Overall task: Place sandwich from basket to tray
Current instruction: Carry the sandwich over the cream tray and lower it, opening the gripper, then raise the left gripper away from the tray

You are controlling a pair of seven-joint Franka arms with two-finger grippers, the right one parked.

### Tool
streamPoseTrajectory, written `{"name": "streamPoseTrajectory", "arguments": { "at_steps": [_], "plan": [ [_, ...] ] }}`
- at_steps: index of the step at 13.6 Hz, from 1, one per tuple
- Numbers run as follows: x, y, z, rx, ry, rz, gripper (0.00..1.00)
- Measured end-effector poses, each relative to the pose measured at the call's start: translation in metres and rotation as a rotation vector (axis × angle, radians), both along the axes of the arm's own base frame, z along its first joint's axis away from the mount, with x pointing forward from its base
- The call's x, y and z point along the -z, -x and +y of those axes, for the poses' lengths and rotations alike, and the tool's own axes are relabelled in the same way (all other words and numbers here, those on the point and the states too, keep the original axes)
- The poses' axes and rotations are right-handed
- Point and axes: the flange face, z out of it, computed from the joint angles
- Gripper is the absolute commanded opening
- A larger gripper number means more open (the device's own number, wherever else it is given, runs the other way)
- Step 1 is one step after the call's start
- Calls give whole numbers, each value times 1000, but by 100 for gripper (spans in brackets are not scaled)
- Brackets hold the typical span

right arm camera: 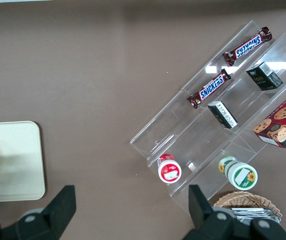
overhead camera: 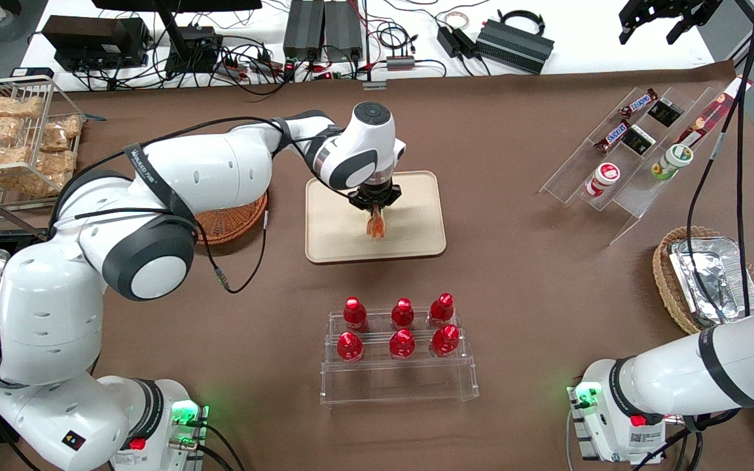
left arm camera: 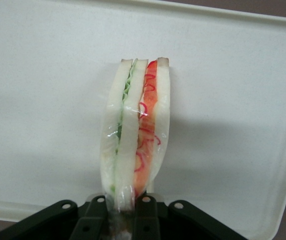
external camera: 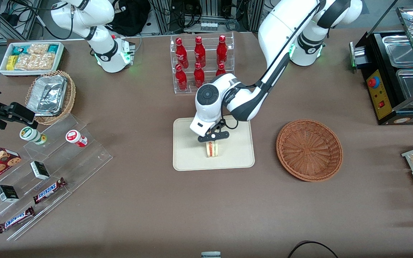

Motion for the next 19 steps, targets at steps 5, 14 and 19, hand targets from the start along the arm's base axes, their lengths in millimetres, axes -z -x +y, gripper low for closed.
{"name": "streamPoseTrajectory", "arguments": {
  "at_steps": [5, 14, 19],
  "plan": [
    [6, 0, 0, 0, -3, 5, 100],
    [-176, -36, 39, -81, -2, -143, 100],
    [-288, -92, 184, -287, -15, -224, 100]
  ]
}}
